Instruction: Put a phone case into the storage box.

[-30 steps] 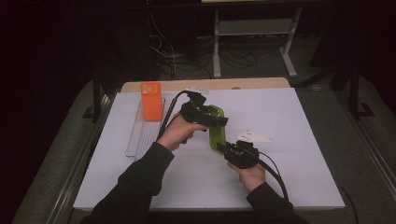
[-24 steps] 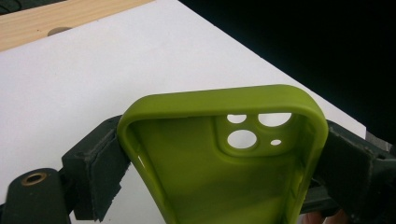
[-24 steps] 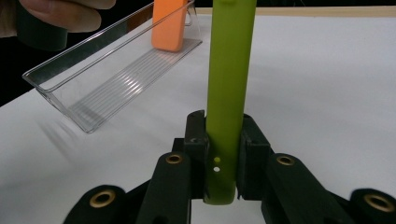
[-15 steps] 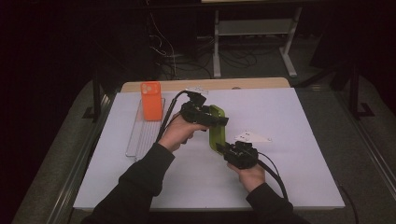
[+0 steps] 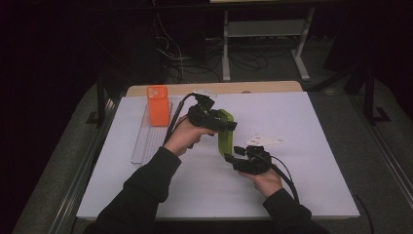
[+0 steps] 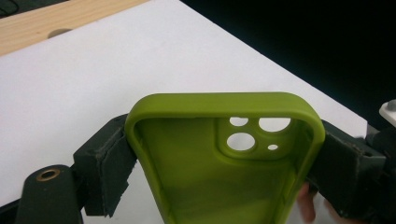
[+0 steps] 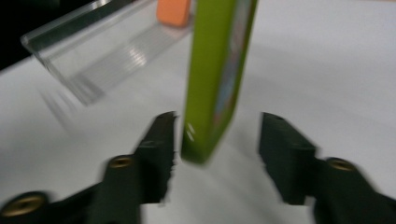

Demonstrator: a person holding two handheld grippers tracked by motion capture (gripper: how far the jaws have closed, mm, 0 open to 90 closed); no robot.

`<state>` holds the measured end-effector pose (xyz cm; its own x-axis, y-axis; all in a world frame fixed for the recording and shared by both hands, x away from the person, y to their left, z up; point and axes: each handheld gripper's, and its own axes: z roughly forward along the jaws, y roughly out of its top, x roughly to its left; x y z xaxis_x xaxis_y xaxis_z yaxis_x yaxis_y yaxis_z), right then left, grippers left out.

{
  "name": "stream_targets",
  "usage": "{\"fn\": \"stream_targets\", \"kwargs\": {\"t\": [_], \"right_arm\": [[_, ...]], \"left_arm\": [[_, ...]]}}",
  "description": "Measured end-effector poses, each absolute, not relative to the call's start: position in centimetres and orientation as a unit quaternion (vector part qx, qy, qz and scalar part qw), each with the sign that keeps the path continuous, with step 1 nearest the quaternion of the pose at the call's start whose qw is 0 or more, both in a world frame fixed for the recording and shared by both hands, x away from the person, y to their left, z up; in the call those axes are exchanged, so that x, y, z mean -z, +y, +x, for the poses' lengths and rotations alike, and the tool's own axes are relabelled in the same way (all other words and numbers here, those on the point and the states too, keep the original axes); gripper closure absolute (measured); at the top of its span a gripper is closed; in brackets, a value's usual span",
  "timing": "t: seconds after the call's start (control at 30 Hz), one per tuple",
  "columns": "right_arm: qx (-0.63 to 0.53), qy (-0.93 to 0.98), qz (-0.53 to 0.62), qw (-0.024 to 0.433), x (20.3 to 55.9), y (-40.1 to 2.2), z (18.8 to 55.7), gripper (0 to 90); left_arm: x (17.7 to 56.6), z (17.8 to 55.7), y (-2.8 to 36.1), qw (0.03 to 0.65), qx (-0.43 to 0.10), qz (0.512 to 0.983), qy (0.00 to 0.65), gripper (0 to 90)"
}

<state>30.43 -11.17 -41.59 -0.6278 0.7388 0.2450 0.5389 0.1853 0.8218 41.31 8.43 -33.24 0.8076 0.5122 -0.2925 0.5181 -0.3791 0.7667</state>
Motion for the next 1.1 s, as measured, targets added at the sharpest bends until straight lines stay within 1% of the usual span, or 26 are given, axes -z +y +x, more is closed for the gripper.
{"fn": "stream_targets", "kwargs": {"t": [0.03, 0.13, 0.2, 0.23, 0.3, 0.43, 0.53, 0.7, 0.97, 1.1], "right_arm": [[-0.473, 0.772, 0.412, 0.105, 41.5, -11.5, 30.6, 35.8], [-0.432, 0.798, 0.405, 0.115, 41.6, -12.5, 31.0, 22.1], [-0.419, 0.806, 0.402, 0.112, 41.7, -13.4, 31.2, 17.6], [-0.414, 0.811, 0.397, 0.112, 41.9, -14.0, 31.3, 14.0], [-0.407, 0.817, 0.39, 0.122, 42.0, -14.7, 31.3, 12.0], [-0.394, 0.826, 0.383, 0.123, 42.4, -16.4, 31.2, 2.3], [-0.386, 0.83, 0.385, 0.122, 42.8, -17.5, 31.1, 1.2], [-0.37, 0.831, 0.389, 0.144, 43.2, -18.7, 30.9, 1.2], [-0.36, 0.833, 0.391, 0.155, 43.5, -18.9, 30.6, 1.2], [-0.358, 0.833, 0.391, 0.157, 43.6, -19.0, 30.7, 1.2]], "left_arm": [[33.1, 41.4, 8.5, 0.461, -0.001, 0.831, 0.312, 15.2], [32.6, 41.7, 9.0, 0.454, -0.012, 0.832, 0.318, 15.2], [32.2, 41.8, 9.4, 0.448, -0.02, 0.834, 0.322, 15.2], [32.0, 41.7, 9.5, 0.446, -0.024, 0.833, 0.328, 15.1], [31.7, 41.8, 9.8, 0.44, -0.032, 0.833, 0.334, 15.2], [30.6, 41.9, 10.9, 0.426, -0.059, 0.833, 0.347, 15.1], [29.4, 42.0, 12.0, 0.424, -0.079, 0.827, 0.36, 15.2], [27.4, 42.9, 14.4, 0.406, -0.124, 0.817, 0.39, 15.1], [25.3, 44.7, 18.8, 0.38, -0.184, 0.783, 0.457, 15.1], [25.1, 45.9, 20.6, 0.361, -0.209, 0.766, 0.49, 15.1]]}}
